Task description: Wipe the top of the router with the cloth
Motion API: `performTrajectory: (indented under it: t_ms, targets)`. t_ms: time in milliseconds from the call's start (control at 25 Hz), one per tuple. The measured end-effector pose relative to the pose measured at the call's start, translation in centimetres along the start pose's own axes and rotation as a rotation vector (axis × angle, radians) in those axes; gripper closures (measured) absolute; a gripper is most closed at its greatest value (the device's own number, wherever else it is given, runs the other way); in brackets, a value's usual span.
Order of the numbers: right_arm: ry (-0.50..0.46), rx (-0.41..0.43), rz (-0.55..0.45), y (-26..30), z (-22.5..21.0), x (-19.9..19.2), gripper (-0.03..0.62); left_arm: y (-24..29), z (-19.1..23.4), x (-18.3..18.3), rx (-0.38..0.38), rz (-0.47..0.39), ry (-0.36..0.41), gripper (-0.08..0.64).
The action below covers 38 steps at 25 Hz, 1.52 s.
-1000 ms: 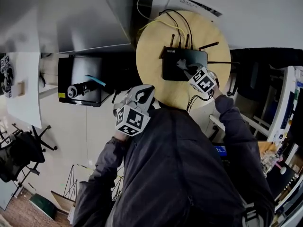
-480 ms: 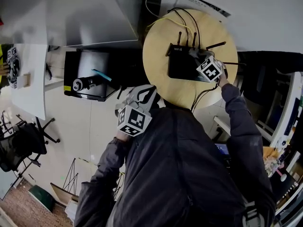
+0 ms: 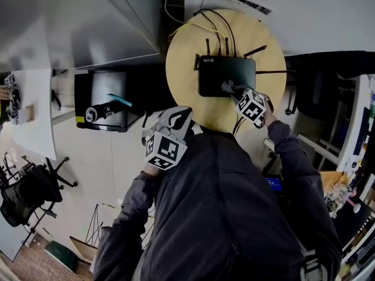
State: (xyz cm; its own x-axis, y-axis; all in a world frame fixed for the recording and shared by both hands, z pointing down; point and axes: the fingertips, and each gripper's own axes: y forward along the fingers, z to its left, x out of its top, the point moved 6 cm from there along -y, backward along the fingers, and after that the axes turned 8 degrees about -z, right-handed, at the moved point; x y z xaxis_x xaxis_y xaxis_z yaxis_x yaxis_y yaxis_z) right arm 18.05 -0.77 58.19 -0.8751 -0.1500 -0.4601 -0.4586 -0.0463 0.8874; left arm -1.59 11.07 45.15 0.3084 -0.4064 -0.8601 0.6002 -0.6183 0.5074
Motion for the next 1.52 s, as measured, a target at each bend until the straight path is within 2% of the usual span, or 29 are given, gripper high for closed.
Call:
performTrajectory:
  t_ms: [240, 400, 560, 680, 960, 1280, 1520]
  targets:
    - [0.042, 0.028, -0.025, -0.5, 0.1, -0.5, 0.561, 0.7, -0.4, 0.3, -0.016, 0.003, 0.011, 0.560]
    - [0.175, -0.088, -0.105, -1.8, -4.9, -0.4, 0.561, 0.4, -0.5, 0.3, -0.001, 0.008, 0.009, 0.560]
    - [0.186, -0.198, -0.087, -2.2, -10.3, -0.7, 0.561, 0.0, -0.7, 0.1, 0.020, 0.021, 0.001, 0.560]
    - [0.158, -0.212, -0.045, -1.3, -12.0, -1.5, 0.561, -0.4, -0.7, 0.1, 0.038, 0.026, -0.004, 0.560]
    - [0.092, -0.148, 0.001, -0.9, -9.8, -2.0, 0.561, -0.6, -1.0, -0.1, 0.053, 0.032, -0.025, 0.560]
    - [0.122, -0.100, -0.025, -2.1, -4.1, -4.7, 0.561, 0.7, -1.7, 0.6, 0.007, 0.021, 0.002, 0.560]
    - [0.103, -0.091, -0.032, -2.6, -0.7, -6.1, 0.561, 1.5, -2.1, 0.8, -0.024, 0.021, 0.016, 0.560]
